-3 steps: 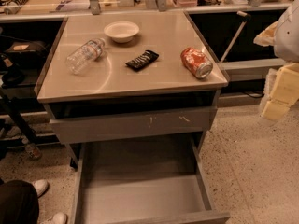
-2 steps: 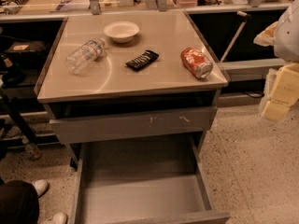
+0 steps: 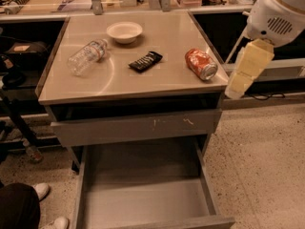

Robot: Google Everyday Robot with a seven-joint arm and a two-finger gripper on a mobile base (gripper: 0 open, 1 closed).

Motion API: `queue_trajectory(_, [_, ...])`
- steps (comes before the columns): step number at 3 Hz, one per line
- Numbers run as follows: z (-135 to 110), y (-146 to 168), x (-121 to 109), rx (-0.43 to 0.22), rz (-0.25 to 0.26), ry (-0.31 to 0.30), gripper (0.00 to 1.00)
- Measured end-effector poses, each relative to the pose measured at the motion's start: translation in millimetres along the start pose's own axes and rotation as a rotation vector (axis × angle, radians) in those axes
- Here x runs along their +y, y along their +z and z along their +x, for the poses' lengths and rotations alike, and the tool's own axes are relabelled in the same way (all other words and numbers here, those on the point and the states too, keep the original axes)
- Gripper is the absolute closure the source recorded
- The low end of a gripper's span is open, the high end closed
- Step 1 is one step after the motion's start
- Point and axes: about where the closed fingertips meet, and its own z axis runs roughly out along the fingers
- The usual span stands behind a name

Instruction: Place rxbar chocolate into middle drawer

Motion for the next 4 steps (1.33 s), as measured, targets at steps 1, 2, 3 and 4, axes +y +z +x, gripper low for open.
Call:
queue_trajectory(1, [-40.9, 8.7, -21.8, 0.002, -0.031, 0.058, 0.00])
queue_trajectory(2, [-53.0, 6.2, -26.1, -0.024, -0.014, 0.052, 0.00])
queue_trajectory(3, [-72.6, 26.1, -24.3, -0.060, -0.032, 0.078, 0.00])
queue_trajectory(4, [-117.2, 43.0, -26.4, -0.093, -0.068, 0.100, 0.00])
